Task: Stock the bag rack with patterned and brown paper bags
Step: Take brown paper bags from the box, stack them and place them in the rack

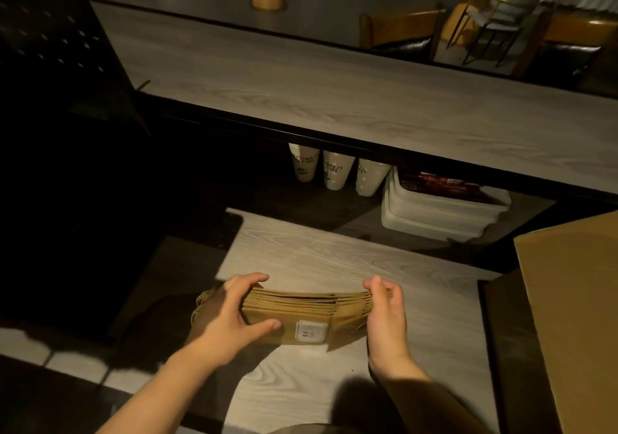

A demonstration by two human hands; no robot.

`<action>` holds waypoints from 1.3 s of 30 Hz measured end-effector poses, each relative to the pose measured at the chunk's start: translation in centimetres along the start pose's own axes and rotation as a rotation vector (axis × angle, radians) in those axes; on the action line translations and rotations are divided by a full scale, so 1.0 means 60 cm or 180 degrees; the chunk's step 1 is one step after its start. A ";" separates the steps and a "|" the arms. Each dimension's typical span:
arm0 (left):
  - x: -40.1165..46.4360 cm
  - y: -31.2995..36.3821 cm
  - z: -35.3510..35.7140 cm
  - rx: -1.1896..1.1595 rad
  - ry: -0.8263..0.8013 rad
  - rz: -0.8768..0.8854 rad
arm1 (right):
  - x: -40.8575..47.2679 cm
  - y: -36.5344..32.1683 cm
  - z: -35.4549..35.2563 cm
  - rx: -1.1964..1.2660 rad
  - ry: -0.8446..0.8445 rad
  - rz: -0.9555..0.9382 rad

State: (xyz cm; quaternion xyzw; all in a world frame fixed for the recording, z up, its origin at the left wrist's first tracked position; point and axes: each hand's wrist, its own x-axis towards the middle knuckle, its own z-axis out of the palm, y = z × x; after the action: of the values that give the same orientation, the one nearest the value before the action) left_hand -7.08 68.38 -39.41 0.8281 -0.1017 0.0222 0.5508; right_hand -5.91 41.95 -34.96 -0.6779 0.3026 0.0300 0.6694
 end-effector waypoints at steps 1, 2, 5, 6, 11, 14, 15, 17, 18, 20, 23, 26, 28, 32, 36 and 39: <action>0.000 -0.002 0.002 -0.0068 0.0038 0.0007 | 0.001 -0.002 0.000 -0.0098 0.0006 -0.0026; 0.003 0.000 0.002 -0.0129 0.0091 -0.0093 | 0.003 -0.003 0.001 -0.0099 0.0072 -0.0034; 0.016 0.013 0.001 -0.0034 0.0223 -0.0210 | 0.001 -0.014 0.006 0.0251 0.0274 0.0008; 0.018 0.013 0.001 0.0014 0.0254 -0.0056 | 0.000 -0.016 0.006 0.0261 0.0294 -0.0034; 0.012 -0.008 0.004 -0.0203 0.0238 0.0110 | 0.004 -0.006 0.021 0.0013 0.0479 0.0046; 0.011 -0.009 -0.002 -0.0092 0.0309 0.0167 | 0.001 -0.023 0.040 0.0312 0.0692 0.0112; 0.009 -0.016 -0.008 0.0027 0.0298 0.0069 | 0.001 -0.024 0.044 0.0289 0.0673 0.0085; 0.007 -0.026 -0.018 0.0475 0.0244 -0.0313 | 0.000 -0.020 0.047 0.0112 0.0634 0.0030; 0.005 -0.025 -0.022 0.0662 0.0219 -0.0427 | 0.002 -0.016 0.047 0.0074 0.0636 0.0061; 0.007 -0.012 -0.026 0.0938 0.0166 -0.0517 | 0.005 -0.017 0.046 0.0068 0.0564 0.0208; 0.015 0.018 -0.032 0.1227 0.0039 -0.0671 | 0.012 -0.023 0.037 -0.0432 0.0431 0.0066; 0.017 0.038 -0.036 0.1482 -0.0023 -0.0783 | 0.008 -0.046 0.016 -0.1985 0.0376 -0.1200; 0.017 0.050 -0.036 0.1567 -0.0051 -0.0874 | -0.015 -0.082 0.024 -0.3203 -0.0526 -0.1968; 0.012 0.061 -0.036 0.1626 -0.0114 -0.0985 | -0.042 -0.097 0.083 -0.5087 -0.2104 -0.2619; 0.002 0.058 -0.033 0.1754 -0.0083 -0.1169 | -0.029 -0.103 0.096 -0.5475 -0.2123 -0.2938; -0.013 0.055 -0.014 0.1930 0.1129 -0.1577 | -0.028 -0.124 0.100 -0.5346 -0.2173 -0.2688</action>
State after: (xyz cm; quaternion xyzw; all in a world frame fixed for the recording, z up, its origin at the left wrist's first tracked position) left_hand -8.43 68.04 -36.18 0.9353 0.2076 0.0602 0.2801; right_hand -1.73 47.55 -28.21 -0.9381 -0.2909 0.1869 -0.0198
